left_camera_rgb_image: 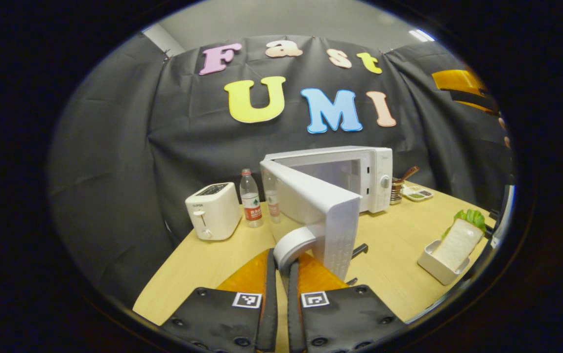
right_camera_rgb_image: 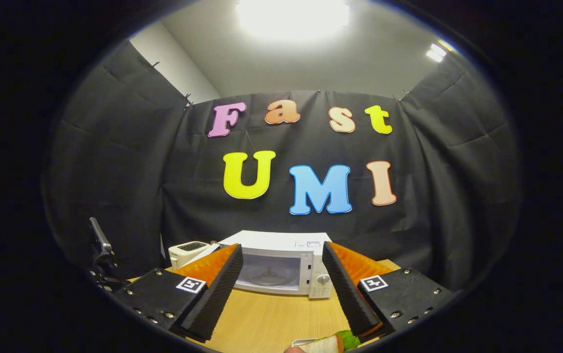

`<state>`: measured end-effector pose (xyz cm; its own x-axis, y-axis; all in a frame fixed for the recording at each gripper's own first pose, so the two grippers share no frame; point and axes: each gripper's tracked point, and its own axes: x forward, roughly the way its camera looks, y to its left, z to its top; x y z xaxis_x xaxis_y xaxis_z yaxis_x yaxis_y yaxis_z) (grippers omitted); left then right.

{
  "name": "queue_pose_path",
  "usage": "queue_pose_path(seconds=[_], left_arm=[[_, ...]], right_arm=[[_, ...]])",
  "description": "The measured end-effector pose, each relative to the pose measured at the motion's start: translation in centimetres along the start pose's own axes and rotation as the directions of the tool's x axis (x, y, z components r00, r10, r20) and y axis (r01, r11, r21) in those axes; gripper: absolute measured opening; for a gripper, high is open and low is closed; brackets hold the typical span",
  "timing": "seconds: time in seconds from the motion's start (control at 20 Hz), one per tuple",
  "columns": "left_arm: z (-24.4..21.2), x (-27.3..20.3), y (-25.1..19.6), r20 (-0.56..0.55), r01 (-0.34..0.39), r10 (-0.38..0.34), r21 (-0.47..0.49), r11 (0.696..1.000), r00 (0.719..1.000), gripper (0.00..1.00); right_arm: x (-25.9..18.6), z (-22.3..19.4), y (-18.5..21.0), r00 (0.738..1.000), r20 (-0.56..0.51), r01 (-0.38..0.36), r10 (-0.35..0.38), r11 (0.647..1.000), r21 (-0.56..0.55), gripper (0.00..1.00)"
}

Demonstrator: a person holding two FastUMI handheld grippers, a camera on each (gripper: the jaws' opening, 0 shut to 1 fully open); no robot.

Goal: Open the microwave oven with the left hand, put the food in, and close the microwave oven.

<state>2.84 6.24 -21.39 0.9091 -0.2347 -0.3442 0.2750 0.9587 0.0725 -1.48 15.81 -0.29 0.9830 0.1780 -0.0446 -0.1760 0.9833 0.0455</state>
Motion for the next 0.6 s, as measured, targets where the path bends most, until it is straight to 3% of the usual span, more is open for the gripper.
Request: queue_pose_path(seconds=[0.15,0.35,0.45,0.6], left_arm=[[-0.5,-1.0,0.7,-0.015,-0.047,0.046,-0.015,0.999,0.999,0.17],[-0.6,-4.5,1.3,-0.019,-0.183,0.182,-0.050,0.982,0.983,0.82],[0.6,-7.2,1.0,0.002,-0.247,0.247,-0.075,0.966,0.969,0.97],[3.9,-10.7,-0.4,0.059,-0.318,0.324,-0.097,0.943,0.944,1.00]], right_arm=[[0.4,0.2,-0.2,1.000,-0.008,-0.029,0.029,1.000,-0.001,0.99],[0.8,-0.8,-2.9,0.995,-0.063,-0.073,0.073,0.997,0.000,0.99],[0.8,-2.9,-4.4,0.981,-0.155,-0.109,0.115,0.993,0.047,0.99],[-0.2,-6.3,-7.2,0.941,-0.296,-0.115,0.161,0.979,0.167,0.99]])
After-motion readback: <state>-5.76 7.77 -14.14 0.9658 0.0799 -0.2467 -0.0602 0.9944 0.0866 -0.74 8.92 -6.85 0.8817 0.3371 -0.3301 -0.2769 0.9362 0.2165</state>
